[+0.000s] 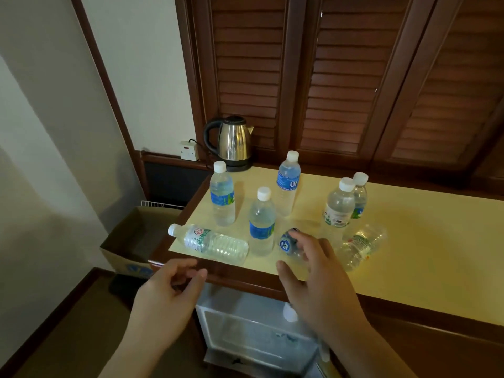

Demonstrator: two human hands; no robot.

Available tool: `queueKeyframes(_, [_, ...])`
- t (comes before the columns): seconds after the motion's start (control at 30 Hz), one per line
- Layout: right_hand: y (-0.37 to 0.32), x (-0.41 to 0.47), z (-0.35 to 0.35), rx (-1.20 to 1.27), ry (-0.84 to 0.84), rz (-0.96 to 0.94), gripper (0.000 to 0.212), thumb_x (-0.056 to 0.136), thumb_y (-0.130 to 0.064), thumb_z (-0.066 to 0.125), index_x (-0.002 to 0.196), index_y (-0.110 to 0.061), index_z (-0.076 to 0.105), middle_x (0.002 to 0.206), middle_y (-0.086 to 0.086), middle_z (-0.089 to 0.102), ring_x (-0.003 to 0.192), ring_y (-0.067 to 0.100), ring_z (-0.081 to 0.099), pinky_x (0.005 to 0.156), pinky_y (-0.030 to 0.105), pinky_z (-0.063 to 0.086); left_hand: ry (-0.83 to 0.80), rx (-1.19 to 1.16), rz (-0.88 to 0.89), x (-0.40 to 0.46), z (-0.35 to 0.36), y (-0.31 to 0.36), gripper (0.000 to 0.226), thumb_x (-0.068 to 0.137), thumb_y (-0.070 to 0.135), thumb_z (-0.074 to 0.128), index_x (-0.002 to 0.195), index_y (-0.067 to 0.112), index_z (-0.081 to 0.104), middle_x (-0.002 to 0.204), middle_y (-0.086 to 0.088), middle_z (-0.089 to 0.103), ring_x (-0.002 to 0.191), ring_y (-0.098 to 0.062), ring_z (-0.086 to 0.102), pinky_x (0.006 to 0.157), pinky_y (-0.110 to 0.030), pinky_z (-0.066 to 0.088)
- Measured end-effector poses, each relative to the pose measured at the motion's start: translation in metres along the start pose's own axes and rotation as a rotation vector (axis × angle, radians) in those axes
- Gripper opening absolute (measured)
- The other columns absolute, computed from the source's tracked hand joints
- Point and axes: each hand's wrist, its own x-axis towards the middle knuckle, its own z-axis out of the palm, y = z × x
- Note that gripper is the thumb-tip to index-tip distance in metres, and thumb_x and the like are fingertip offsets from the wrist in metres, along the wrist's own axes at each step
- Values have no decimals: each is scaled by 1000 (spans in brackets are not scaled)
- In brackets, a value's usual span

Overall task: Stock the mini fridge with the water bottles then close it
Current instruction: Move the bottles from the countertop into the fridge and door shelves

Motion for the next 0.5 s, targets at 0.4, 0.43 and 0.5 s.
queueKeyframes(0.4, [-47,118,49,-53,104,155,68,93,-53,63,153,-48,31,120,-10,44,98,8,58,85,26,48,-192,217,-233,179,-3,-61,109,69,98,39,153,29,30,142,-10,54,120,-31,62,97,-53,54])
queueKeyframes(0.43, [-46,123,53,-77,124,167,65,94,-52,63,152,-45,35,118,-9,46,96,9,58,83,25,48,-215,236,-238,188,-1,-63,109,67,100,34,150,29,35,134,-9,58,112,-29,65,93,-52,56])
queueKeyframes(0.5, [-45,128,58,-104,163,202,54,94,-48,64,145,-42,46,113,-8,49,89,8,58,75,18,45,-240,249,-259,201,6,-66,97,77,94,32,142,24,46,120,-8,64,102,-26,67,88,-47,58])
